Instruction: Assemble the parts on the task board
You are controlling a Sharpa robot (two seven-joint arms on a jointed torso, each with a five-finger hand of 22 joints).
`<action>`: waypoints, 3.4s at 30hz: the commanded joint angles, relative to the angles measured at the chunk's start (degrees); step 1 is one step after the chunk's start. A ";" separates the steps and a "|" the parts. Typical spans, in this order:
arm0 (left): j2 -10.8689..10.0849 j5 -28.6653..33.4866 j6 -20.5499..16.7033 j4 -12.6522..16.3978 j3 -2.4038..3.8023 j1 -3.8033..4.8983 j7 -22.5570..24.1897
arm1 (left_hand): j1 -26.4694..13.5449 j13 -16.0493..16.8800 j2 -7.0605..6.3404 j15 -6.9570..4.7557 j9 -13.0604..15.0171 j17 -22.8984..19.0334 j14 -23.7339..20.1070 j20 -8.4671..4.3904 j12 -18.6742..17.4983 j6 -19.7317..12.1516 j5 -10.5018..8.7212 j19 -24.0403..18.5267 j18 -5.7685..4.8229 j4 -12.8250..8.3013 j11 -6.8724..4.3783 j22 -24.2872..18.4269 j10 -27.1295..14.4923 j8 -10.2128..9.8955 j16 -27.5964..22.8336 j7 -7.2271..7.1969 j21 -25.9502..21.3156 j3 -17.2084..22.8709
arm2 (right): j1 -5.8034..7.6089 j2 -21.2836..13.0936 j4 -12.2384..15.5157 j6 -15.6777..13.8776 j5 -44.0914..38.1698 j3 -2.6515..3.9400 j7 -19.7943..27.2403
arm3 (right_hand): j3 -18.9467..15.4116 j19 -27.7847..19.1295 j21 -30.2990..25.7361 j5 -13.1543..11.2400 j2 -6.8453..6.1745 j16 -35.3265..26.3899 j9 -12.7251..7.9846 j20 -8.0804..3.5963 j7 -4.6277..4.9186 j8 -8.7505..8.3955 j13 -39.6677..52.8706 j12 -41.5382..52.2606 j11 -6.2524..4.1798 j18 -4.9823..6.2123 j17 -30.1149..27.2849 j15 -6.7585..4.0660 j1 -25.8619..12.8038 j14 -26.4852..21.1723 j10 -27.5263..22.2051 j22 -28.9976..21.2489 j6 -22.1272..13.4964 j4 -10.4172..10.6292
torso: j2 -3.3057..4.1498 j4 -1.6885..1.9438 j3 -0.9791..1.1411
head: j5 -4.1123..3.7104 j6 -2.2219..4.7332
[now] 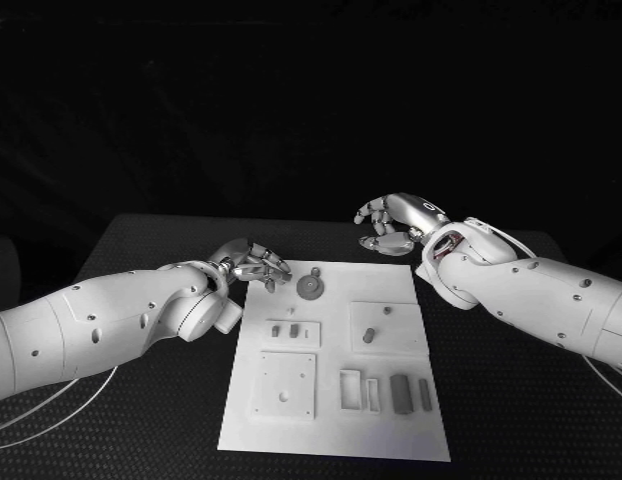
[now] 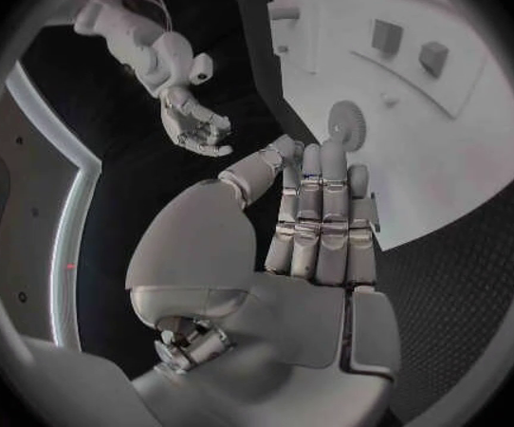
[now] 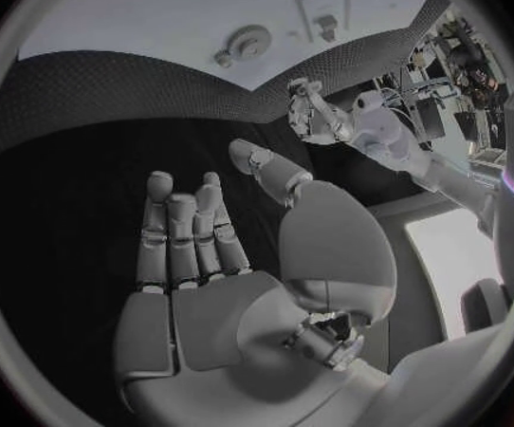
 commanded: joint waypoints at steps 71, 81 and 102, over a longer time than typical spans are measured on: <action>4.59 -60.36 8.02 -2.67 -3.26 1.33 -3.11 | 1.16 0.23 -0.61 -0.04 0.53 0.78 0.76 -0.95 -0.34 0.60 0.18 0.89 -0.86 0.13 -0.19 1.13 0.96 0.04 -0.66 -0.08 0.35 0.71 | 0.29 -3.80 -0.01 1.07 9.17 0.40 1.58 | 0.45 -0.39 -0.37 0.91 0.57 -0.12 -0.27 0.24 0.09 0.46 -0.23 0.29 -0.36 0.35 -0.19 -0.14 -0.23 -0.15 -0.21 0.18 0.59 -0.11 | -0.27 -0.16 -0.02 | -0.03 -0.86; 4.85 -60.19 7.82 -3.13 -3.28 1.27 -3.03 | 1.13 0.23 -0.60 -0.04 0.54 0.80 0.76 -0.95 -0.37 0.58 0.26 0.89 -0.86 0.14 -0.18 1.12 0.96 0.00 -0.70 -0.07 0.35 0.73 | 0.29 -3.76 0.00 1.07 9.17 0.40 1.60 | 0.48 -0.40 -0.38 0.97 0.64 -0.12 -0.29 0.25 0.09 0.47 -0.25 0.30 -0.36 0.35 -0.20 -0.14 -0.24 -0.16 -0.22 0.19 0.60 -0.10 | -0.28 -0.14 -0.03 | -0.23 -0.84; 5.85 -59.68 7.75 -4.27 -3.30 0.50 -2.86 | 1.05 0.25 -0.56 -0.03 0.58 0.88 0.79 -0.95 -0.44 0.57 0.38 0.93 -0.86 0.15 -0.17 1.11 0.99 -0.08 -0.80 -0.05 0.36 0.77 | 0.29 -3.67 0.04 1.32 9.10 0.40 1.47 | 0.50 -0.42 -0.38 1.05 0.77 -0.11 -0.33 0.26 0.08 0.53 -0.28 0.33 -0.37 0.35 -0.22 -0.14 -0.33 -0.17 -0.21 0.23 0.64 -0.09 | -0.28 -0.17 -0.05 | -0.45 -1.01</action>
